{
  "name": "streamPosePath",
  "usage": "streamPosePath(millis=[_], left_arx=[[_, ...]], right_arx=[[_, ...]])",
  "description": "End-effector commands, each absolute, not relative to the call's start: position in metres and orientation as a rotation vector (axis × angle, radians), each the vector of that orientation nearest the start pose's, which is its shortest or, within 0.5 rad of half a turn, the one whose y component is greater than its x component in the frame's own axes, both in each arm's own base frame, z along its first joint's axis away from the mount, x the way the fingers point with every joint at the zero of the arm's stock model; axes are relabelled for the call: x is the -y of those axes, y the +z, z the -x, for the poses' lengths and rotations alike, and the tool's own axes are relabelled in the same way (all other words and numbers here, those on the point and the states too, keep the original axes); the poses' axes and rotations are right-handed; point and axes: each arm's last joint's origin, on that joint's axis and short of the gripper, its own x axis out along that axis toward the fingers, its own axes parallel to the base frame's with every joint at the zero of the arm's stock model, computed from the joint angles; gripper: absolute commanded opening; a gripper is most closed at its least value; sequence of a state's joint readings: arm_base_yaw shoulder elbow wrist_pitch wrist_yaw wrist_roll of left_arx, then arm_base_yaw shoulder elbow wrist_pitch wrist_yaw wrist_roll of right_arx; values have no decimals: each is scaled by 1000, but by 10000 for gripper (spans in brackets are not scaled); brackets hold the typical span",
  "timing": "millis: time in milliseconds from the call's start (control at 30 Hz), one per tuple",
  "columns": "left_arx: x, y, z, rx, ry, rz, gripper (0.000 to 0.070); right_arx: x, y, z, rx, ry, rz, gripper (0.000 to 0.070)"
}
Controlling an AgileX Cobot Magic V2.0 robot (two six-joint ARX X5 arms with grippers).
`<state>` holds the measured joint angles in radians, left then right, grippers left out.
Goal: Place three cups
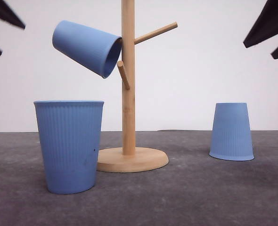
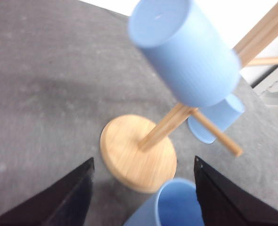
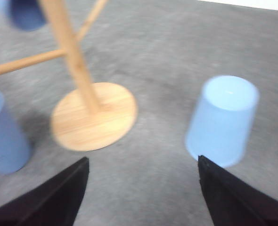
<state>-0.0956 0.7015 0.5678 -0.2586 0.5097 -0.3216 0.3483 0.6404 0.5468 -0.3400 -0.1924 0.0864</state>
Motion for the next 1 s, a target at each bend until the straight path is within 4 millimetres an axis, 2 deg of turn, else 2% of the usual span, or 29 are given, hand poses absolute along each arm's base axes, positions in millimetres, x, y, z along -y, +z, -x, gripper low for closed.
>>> streamPosePath(millis=[0, 133, 233, 300, 400, 600, 800, 967], left_arx=[[29, 262, -153, -490, -518, 406, 386], [29, 261, -152, -509, -510, 431, 386], [29, 261, -152, -508, -510, 436, 386], [29, 261, -152, -509, -509, 437, 386], [29, 261, -152, -511, -506, 448, 386], [29, 261, -152, -511, -506, 449, 386], [28, 261, -153, -509, -497, 450, 385], [28, 262, -153, -496, -500, 449, 383]], right_arx=[[-53, 264, -139, -471, 445, -127, 471], [-48, 264, -156, -533, 358, -162, 475], [-45, 265, -176, -581, 314, -174, 498], [-44, 267, -191, -613, 314, -188, 513], [-43, 269, -216, -648, 347, -201, 577], [-49, 270, -262, -652, 389, -156, 585], [-54, 249, -298, -692, 395, -126, 588], [-57, 223, -313, -751, 404, -92, 588]])
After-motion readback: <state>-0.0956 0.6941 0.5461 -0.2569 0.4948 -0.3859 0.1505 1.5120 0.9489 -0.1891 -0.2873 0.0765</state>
